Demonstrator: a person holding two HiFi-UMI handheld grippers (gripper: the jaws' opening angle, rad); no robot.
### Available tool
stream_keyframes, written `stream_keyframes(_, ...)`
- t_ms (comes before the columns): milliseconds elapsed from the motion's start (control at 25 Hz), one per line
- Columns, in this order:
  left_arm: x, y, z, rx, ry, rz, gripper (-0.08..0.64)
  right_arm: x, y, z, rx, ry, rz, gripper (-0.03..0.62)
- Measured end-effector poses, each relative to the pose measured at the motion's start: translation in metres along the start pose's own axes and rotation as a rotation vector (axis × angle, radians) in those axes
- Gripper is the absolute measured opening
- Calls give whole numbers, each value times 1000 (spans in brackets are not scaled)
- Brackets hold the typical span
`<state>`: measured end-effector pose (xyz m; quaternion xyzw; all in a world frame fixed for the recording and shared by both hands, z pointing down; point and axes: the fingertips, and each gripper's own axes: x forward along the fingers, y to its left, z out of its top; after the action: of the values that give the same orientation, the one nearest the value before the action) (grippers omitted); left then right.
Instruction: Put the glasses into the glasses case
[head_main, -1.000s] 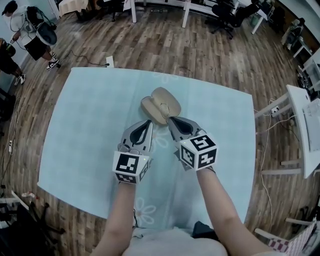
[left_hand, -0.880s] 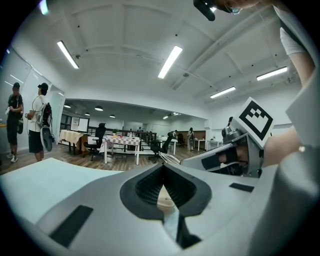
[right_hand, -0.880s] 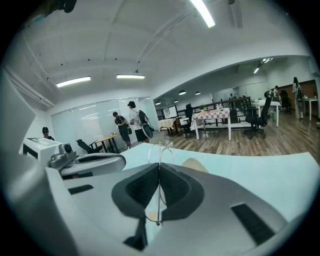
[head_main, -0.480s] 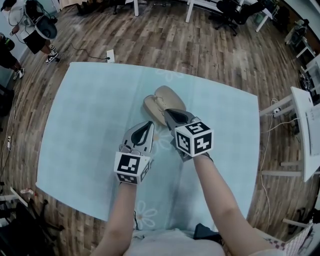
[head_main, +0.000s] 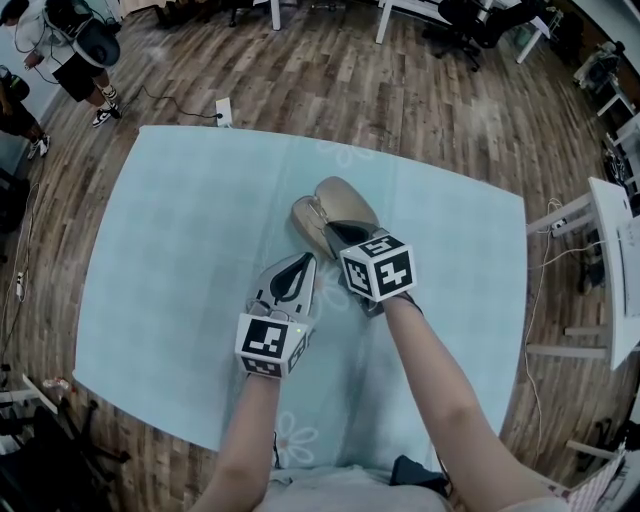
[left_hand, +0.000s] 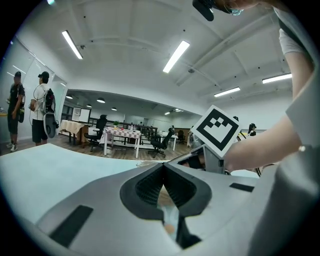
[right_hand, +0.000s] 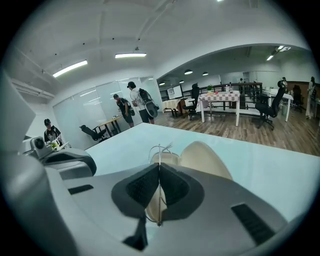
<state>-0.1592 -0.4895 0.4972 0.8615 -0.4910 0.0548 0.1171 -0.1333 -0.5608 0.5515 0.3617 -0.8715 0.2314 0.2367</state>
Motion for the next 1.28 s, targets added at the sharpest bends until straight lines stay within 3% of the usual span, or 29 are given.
stream_keyframes(800, 1, 14, -14, -31, 20, 10, 8, 37, -4, -22, -73, 165, -16, 13)
stream_keyframes(880, 0, 14, -14, -31, 20, 13, 8, 34, -4, -24, -73, 163, -18, 76)
stream_keyframes(1280, -8, 10, -6, -18, 4, 16, 8, 18, 5, -19, -62, 127, -13, 126)
